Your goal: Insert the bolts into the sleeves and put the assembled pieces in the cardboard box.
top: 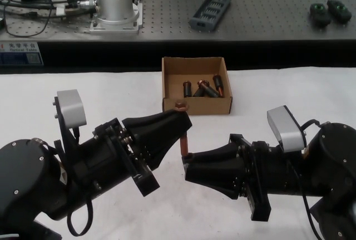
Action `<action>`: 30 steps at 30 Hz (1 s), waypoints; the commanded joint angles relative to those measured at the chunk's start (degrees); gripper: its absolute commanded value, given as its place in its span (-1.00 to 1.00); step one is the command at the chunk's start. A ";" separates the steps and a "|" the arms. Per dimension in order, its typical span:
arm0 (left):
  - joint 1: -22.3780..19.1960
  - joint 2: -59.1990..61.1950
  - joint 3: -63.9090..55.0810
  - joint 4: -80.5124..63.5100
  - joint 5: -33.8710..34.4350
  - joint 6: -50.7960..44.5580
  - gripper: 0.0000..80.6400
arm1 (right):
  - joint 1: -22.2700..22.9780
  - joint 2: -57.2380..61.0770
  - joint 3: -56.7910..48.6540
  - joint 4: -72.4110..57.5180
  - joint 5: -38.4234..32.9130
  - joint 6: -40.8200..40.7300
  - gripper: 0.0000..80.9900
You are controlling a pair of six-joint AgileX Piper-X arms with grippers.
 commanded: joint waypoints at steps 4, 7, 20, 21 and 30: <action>0.15 -0.92 -0.37 0.38 0.26 -0.23 -0.98 | -0.31 0.05 -0.46 -1.27 -0.79 0.12 -0.82; -0.27 -0.92 -0.37 1.25 0.26 -0.23 -0.98 | -0.18 0.05 -1.28 -1.27 -0.81 1.67 -0.82; -0.71 -0.80 -0.47 1.66 0.26 0.46 -0.98 | -0.03 -0.49 -1.61 -1.27 -0.76 2.89 -0.82; -0.71 -0.80 -0.47 1.76 0.26 0.45 -0.98 | -0.03 -0.87 -1.61 -1.27 -0.75 2.89 -0.82; -0.80 -0.80 -0.47 2.13 0.03 0.12 -0.98 | -0.28 -3.44 -1.45 -1.27 -0.75 3.08 -0.82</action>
